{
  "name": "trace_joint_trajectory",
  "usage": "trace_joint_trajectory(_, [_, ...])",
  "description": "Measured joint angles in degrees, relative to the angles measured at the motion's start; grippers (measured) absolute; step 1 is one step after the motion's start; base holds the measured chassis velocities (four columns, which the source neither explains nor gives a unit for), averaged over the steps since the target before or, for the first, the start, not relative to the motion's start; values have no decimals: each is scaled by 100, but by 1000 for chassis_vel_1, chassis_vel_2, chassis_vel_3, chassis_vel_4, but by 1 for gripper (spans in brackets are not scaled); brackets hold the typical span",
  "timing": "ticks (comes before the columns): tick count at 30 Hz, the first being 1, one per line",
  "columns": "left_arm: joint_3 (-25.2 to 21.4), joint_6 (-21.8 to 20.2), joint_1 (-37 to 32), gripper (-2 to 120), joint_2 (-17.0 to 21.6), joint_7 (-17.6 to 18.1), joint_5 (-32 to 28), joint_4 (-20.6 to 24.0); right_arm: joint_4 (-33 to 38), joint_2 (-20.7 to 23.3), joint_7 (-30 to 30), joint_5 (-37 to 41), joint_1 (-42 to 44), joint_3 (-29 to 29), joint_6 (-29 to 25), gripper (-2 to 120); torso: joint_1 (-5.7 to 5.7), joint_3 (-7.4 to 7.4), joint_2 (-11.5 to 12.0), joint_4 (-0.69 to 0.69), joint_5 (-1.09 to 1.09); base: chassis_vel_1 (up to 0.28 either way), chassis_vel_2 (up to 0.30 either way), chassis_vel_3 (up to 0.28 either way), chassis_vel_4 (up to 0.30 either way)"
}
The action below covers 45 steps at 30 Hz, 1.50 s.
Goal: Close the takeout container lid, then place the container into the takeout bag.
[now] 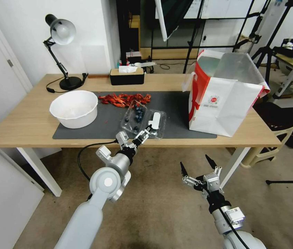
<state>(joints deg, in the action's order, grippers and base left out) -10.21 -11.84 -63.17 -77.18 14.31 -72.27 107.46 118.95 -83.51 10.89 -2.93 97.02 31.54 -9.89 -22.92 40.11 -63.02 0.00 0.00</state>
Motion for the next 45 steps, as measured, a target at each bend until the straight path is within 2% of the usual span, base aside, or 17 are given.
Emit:
trace_joint_trajectory(9, [78, 34, 152, 100, -53, 41, 4, -145, -44, 5, 7, 1, 18, 37, -39, 100, 0, 0, 0, 0, 0, 0, 0, 0, 0])
trace_joint_trajectory(19, [221, -25, 299, 100, -114, 71, -109, -150, -101, 17, 8, 20, 38, 113, -51, 100, 0, 0, 0, -1, 0, 0, 0, 0, 0])
trace_joint_trajectory(33, [380, 121, 502, 100, -123, 1, -272, -147, -188, -64, 8, -10, 109, 125, -124, 100, 0, 0, 0, 0, 0, 0, 0, 0, 0])
trace_joint_trajectory(45, [722, 196, 716, 100, -436, 100, -158, -376, -188, -86, 8, -44, 172, 174, -158, 100, 0, 0, 0, -1, 1, 0, 0, 0, 0])
